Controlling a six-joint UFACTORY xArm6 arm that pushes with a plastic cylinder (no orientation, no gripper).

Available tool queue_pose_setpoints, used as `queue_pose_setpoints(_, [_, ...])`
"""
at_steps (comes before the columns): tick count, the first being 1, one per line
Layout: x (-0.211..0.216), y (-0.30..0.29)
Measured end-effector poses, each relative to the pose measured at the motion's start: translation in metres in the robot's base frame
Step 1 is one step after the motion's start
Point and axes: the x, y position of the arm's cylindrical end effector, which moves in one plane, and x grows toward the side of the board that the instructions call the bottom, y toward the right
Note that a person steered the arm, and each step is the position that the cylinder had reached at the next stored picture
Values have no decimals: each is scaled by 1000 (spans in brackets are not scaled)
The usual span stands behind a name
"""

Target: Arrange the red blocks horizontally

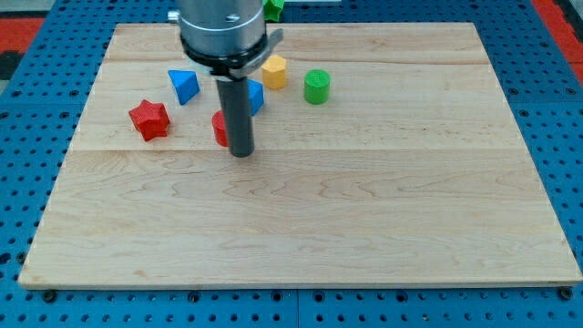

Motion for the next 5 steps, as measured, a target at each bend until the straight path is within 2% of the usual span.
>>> queue_pose_setpoints(1, [-5, -75])
queue_pose_setpoints(2, [-31, -58])
queue_pose_setpoints(3, [-29, 10])
queue_pose_setpoints(4, [-26, 15])
queue_pose_setpoints(5, [-26, -59])
